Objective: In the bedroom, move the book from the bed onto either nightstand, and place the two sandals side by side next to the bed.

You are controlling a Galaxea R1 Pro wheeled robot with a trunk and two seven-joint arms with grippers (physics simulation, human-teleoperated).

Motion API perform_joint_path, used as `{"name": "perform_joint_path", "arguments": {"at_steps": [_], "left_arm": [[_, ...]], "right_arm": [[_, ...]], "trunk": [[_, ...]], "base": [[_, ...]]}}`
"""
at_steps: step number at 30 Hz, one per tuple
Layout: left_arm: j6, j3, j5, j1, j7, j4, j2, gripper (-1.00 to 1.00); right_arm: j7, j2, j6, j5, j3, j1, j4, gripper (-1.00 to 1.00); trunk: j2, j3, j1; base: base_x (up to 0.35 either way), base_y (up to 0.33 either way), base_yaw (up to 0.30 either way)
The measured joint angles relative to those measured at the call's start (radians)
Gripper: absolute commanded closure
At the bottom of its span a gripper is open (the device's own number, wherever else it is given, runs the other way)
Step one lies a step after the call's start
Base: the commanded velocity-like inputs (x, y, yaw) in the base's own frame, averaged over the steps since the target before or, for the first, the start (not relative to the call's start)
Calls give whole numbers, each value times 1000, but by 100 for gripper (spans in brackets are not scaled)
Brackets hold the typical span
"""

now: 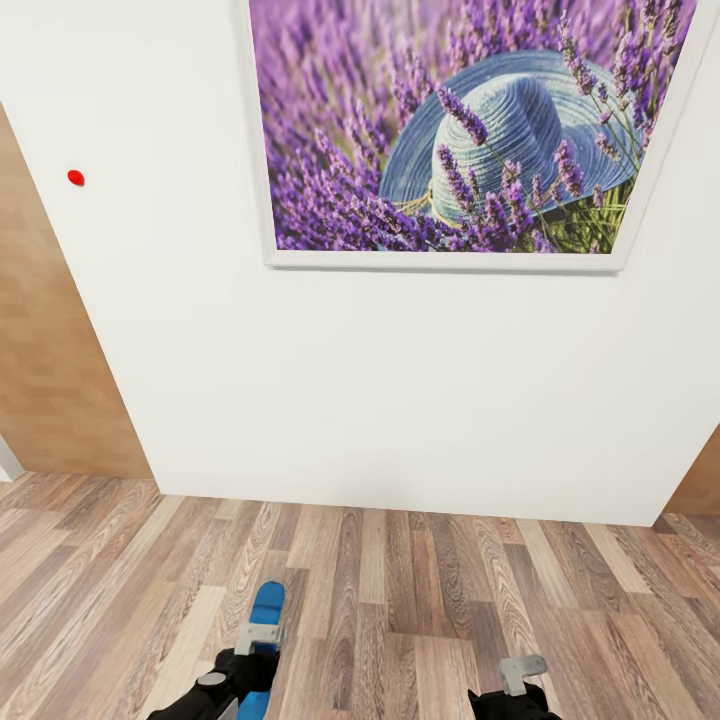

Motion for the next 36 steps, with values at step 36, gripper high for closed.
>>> {"name": "perform_joint_path", "arguments": {"at_steps": [36], "left_arm": [[-24,13,73,151,11,109,17,100]], "right_arm": [[1,0,0,0,1,0,3,-100]], "trunk": [[14,6,-8]], "base": [[0,0,0]]}}
